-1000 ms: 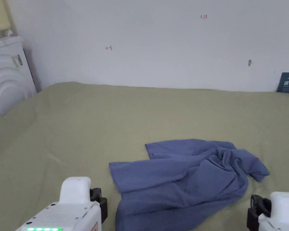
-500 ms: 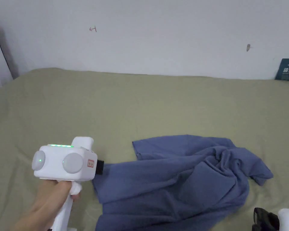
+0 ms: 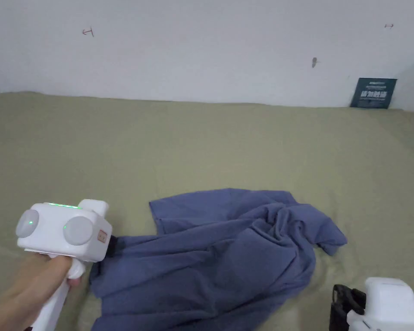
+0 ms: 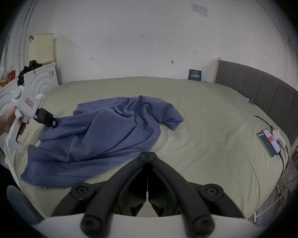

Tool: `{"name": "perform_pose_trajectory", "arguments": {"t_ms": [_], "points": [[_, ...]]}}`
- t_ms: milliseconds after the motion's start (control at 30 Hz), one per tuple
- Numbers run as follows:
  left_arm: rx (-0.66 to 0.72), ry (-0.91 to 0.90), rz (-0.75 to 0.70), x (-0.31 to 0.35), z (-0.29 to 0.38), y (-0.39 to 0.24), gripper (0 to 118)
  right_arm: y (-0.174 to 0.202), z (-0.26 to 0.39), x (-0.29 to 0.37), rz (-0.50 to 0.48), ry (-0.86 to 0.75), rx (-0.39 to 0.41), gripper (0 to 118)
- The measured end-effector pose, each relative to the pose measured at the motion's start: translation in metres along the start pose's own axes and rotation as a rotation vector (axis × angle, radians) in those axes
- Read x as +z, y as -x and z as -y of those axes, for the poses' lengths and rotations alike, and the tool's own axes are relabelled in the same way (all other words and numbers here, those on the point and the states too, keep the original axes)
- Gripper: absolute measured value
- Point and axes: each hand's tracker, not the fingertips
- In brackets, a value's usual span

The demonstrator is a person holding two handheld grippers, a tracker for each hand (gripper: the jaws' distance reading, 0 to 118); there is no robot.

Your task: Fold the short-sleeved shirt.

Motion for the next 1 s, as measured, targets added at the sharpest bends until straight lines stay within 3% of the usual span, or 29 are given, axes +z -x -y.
{"name": "perform_pose_trajectory", "arguments": {"t_ms": [133,233,433,467,500,533,567,600,633,667,767,900,933,1000], "points": [[-0.017,0.019,0.003,-0.004,0.007,-0.003,5,-0.021,-0.034,-0.024,0.061,0.014,0.015,1],[-0.014,0.023,0.01,-0.006,0.007,-0.003,5,-0.044,-0.067,-0.049,0.037,0.056,-0.033,1],[-0.011,0.019,0.018,-0.011,0.008,0.0,5,-0.076,-0.111,-0.123,0.037,0.199,-0.042,1],[0.0,0.015,0.024,-0.011,0.009,0.001,5,-0.079,-0.114,-0.133,0.021,0.222,-0.039,9],[0.016,0.013,0.034,-0.011,0.009,0.004,5,-0.079,-0.115,-0.143,0.006,0.249,-0.028,42],[0.024,0.013,0.042,-0.012,0.009,0.006,5,-0.078,-0.115,-0.155,0.02,0.287,-0.007,90],[0.034,0.014,0.048,-0.012,0.009,0.007,5,-0.079,-0.113,-0.167,0.016,0.331,-0.002,117],[0.037,0.015,0.05,-0.014,0.008,0.009,5,-0.079,-0.11,-0.177,0.016,0.369,-0.003,108],[0.039,0.015,0.053,-0.015,0.008,0.009,5,-0.079,-0.11,-0.186,0.035,0.307,-0.02,101],[0.044,0.013,0.054,-0.016,0.008,0.01,4,-0.08,-0.109,-0.199,0.064,0.354,0.013,99],[0.059,0.007,0.057,-0.019,0.009,0.012,4,-0.078,-0.1,-0.207,0.068,0.4,0.003,97],[0.074,0.001,0.058,-0.02,0.011,0.011,4,-0.076,-0.096,-0.219,0.071,0.404,0.016,79],[0.075,-0.001,0.058,-0.021,0.011,0.012,4,-0.075,-0.095,-0.218,0.051,0.405,0.004,65],[0.08,-0.007,0.062,-0.022,0.013,0.013,4,-0.069,-0.095,-0.213,0.019,0.411,-0.005,15]]}}
